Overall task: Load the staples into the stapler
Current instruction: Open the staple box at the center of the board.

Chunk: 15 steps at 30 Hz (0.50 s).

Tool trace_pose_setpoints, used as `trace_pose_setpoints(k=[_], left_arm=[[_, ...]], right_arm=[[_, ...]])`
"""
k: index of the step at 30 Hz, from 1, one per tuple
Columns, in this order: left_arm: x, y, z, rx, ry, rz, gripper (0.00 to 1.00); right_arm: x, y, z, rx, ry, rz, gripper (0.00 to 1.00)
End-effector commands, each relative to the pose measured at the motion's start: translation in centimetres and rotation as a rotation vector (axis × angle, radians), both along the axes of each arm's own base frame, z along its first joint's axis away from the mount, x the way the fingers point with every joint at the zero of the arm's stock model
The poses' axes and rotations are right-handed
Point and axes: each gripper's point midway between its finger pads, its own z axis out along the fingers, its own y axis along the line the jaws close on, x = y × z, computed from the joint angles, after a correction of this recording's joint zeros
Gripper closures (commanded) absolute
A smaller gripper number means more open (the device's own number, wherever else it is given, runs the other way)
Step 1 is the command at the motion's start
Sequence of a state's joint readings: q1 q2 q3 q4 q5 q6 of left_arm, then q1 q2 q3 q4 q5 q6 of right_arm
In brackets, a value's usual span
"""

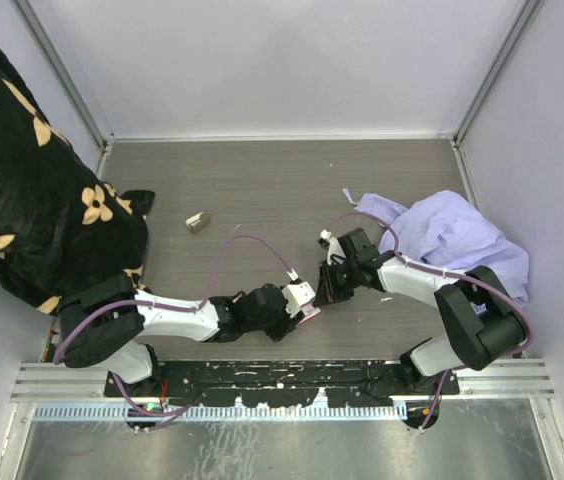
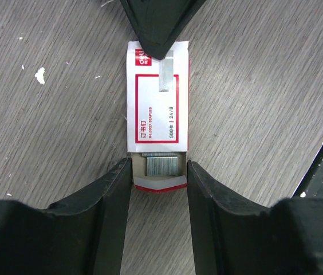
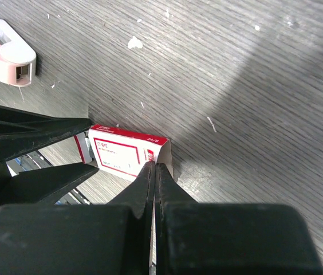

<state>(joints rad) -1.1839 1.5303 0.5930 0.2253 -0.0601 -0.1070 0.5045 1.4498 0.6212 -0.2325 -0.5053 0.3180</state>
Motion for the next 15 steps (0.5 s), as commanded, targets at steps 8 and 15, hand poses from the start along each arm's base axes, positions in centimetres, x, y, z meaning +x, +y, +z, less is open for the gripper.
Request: trace_pose_setpoints(k=[8, 15], left_arm=[[-0.97, 1.82, -1.83, 0.092, 0.032, -0.004, 0.60], [-0.82, 1.93, -1.67, 0.092, 0.026, 0.006, 0.60]], right_arm=[[1.57, -0.51, 1.44, 0.036, -0.071, -0.027, 1.00], [1.62, -0.96, 1.24, 0.028, -0.068, -0.043, 1.00]])
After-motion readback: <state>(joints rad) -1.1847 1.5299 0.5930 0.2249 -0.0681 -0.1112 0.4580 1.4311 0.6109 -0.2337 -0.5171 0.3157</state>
